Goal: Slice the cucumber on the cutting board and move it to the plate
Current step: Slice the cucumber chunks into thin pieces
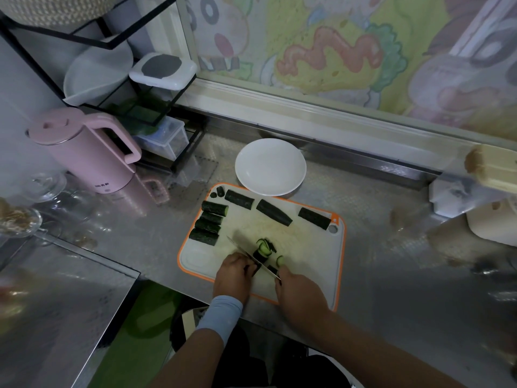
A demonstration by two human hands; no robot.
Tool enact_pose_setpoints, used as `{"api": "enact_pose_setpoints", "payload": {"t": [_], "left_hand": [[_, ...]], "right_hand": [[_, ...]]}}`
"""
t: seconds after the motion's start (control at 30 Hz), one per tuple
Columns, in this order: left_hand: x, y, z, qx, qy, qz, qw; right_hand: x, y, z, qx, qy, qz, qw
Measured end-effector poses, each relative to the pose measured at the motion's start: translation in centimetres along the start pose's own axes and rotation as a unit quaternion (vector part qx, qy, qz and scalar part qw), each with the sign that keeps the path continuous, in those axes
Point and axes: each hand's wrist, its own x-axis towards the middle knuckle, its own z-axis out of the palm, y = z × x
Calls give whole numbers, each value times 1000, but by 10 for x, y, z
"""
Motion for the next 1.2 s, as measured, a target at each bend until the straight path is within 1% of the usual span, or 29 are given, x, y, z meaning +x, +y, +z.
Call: {"api": "enact_pose_setpoints", "payload": {"t": [0.17,0.33,0.57,0.83,1.03,1.13,1.2], "left_hand": [[-1,2,0,-8,15,18,1000],[-2,0,-1,7,20,46,999],[1,1,-3,1,0,13,1000],[-1,1,-4,-5,7,6,1000],[-5,-3,-3,-5,10,42,999],[-6,-2,-3,-5,14,41,999],[-5,1,-4,2,10,36,999]], "right_hand": [[17,-3,12,-9,-16,-4,1000],[31,-11,17,-63,-7,-5,998],[11,-7,5,7,23,-5,1000],[-1,-2,3,21,5,4,1000],[15,-7,16,-10,-14,12,1000],[26,-8,18,-37,-17,9,999],[31,-10,15,-36,-23,8,999]]}}
